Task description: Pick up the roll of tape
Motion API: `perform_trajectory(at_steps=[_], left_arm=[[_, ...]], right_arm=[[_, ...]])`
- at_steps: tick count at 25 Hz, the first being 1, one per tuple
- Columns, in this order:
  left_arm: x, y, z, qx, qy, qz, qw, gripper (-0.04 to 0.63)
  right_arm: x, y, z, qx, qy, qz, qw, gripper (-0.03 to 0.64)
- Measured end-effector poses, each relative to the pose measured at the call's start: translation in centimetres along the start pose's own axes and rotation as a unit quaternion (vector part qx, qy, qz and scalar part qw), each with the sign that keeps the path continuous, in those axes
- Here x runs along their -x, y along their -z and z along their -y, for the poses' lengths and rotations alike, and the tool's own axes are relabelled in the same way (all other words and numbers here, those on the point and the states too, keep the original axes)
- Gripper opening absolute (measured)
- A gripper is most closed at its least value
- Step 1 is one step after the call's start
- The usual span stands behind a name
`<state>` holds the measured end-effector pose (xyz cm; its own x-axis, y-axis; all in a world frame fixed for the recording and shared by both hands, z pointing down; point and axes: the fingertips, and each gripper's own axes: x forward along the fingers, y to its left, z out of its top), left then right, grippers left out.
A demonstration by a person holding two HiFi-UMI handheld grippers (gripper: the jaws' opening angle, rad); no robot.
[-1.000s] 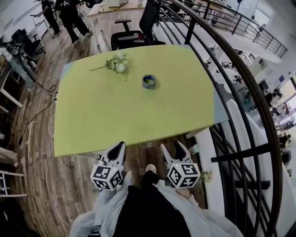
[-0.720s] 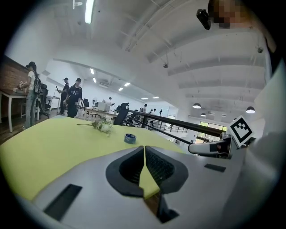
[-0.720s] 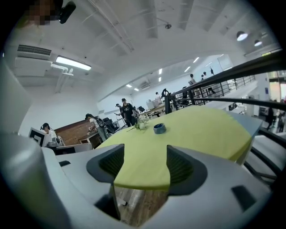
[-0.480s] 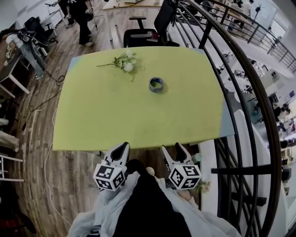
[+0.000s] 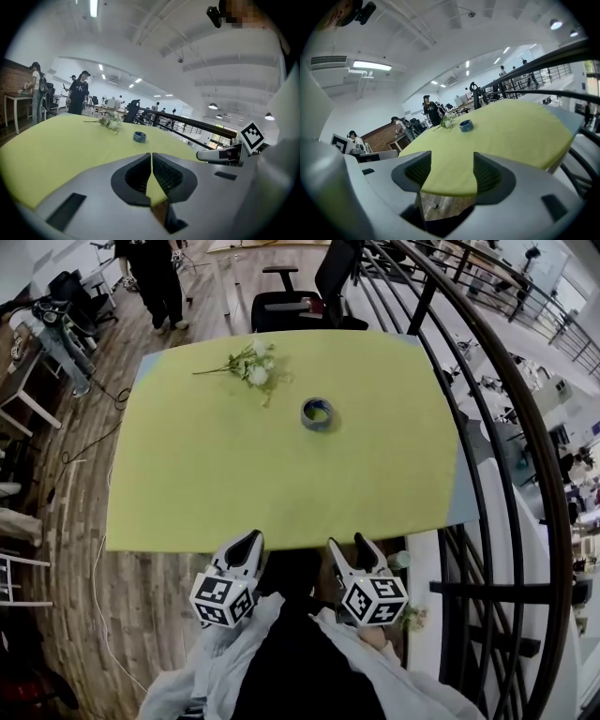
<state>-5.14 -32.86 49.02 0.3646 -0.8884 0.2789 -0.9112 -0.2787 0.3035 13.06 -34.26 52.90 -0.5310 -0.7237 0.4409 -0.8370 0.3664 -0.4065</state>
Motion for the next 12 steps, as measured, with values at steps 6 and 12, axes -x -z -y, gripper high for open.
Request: perform_trajectory(at_steps=[6, 12], left_arm=[[-3.1, -1.6, -2.1, 0.018, -0.009, 0.008, 0.9998, 0.025], [-8.6, -3.5, -3.9, 0.028, -0.012, 0.001, 0.9995, 0.025]], right_arm=[[-2.9, -2.3, 0.6, 0.011, -0.005, -0.004, 1.0, 0.281], [-7.2, -5.8, 3.2, 0.006, -0.001, -0.015, 1.0, 0.278]])
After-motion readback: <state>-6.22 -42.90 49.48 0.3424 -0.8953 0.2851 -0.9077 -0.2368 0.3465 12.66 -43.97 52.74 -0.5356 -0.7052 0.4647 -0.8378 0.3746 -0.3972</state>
